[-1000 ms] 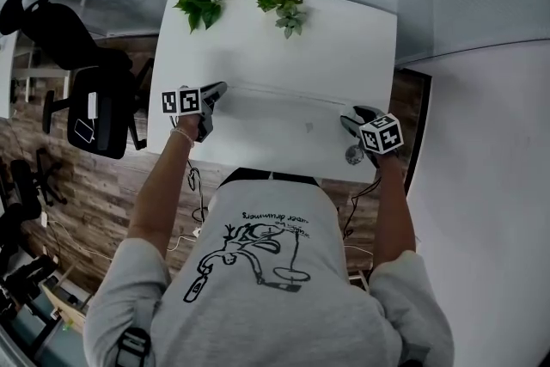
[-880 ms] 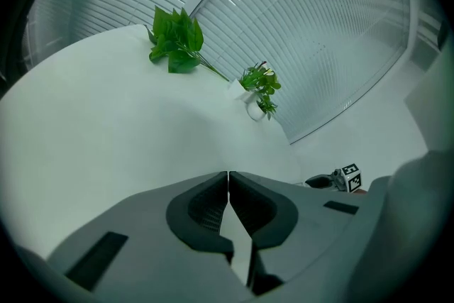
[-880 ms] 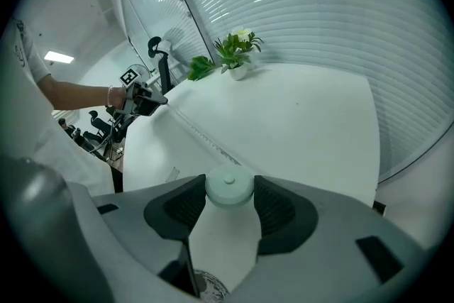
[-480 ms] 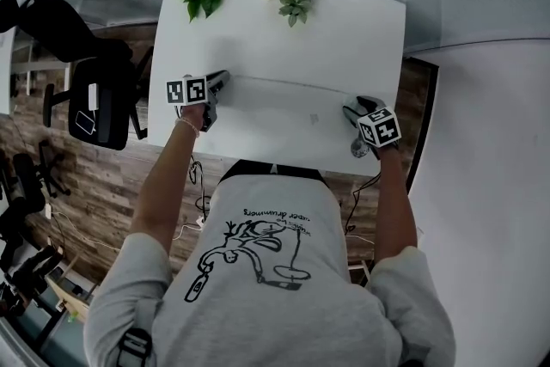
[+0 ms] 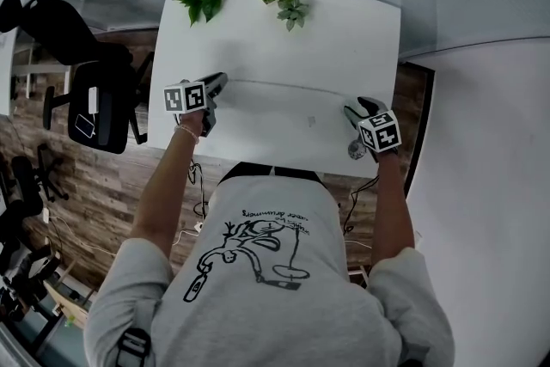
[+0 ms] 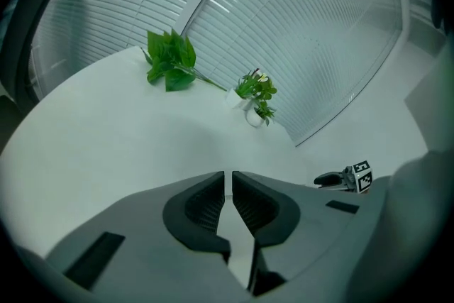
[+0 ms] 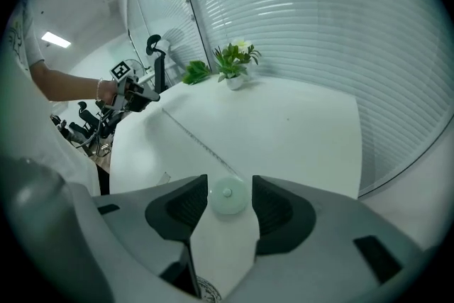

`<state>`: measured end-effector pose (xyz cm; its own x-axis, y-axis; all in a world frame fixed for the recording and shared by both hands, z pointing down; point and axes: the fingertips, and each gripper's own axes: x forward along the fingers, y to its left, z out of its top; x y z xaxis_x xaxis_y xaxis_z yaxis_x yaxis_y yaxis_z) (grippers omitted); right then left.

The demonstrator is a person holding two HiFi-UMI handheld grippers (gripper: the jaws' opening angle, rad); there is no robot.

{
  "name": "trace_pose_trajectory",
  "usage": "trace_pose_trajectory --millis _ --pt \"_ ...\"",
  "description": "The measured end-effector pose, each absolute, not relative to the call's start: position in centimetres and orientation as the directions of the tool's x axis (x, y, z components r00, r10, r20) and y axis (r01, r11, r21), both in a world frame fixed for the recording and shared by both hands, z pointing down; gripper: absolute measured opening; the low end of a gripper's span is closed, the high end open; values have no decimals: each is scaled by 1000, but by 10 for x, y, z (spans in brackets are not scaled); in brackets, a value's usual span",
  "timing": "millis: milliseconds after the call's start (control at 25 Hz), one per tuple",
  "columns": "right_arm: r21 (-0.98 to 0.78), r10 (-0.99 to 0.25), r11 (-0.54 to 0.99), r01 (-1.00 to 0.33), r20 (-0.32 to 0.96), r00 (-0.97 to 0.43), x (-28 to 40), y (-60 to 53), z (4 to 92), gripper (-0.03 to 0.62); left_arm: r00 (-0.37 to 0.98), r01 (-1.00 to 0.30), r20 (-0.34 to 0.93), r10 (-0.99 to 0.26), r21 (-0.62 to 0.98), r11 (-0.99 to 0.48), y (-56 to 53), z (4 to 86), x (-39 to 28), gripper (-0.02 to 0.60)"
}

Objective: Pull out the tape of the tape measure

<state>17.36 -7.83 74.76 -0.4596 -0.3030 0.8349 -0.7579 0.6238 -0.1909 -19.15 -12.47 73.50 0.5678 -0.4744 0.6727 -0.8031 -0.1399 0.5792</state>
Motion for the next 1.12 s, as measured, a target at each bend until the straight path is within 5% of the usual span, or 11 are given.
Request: trace_pose_trajectory --millis 560,1120 --pt "-93 -548 587 -804 686 -479 166 -88 634 96 571 -798 524 -632 535 -277 -121 629 -162 23" --pt "-79 -716 546 -834 473 -514 134 -78 489 52 581 -803 340 -740 385 -455 -100 493 -123 21"
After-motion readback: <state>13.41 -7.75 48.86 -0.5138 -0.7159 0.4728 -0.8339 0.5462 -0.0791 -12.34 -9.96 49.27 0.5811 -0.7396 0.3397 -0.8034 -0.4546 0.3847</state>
